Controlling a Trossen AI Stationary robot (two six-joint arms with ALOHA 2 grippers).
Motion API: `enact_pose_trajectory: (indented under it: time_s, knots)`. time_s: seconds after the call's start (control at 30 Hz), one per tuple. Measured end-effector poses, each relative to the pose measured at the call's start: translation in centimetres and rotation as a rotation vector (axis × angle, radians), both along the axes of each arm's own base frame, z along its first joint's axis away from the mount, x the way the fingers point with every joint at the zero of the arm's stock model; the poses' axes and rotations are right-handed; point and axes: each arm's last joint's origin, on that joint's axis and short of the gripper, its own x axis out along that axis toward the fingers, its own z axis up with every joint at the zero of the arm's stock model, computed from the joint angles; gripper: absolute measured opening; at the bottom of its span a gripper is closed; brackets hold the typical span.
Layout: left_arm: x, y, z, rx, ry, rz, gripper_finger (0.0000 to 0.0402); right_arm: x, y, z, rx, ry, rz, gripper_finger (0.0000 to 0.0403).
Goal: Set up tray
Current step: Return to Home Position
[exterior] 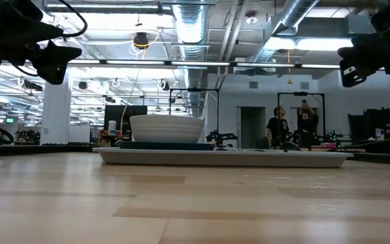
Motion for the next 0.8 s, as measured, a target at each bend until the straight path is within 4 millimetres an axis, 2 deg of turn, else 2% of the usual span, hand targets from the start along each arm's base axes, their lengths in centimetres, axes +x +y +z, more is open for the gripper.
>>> enact_pose_trajectory:
  time_s: [0.8]
  knots:
    - [0.0, 0.01, 0.0, 0.004, 0.0, 0.001, 0.0213, 0.01, -0.01, -0.06, 0.001, 0.003, -0.003, 0.0102]
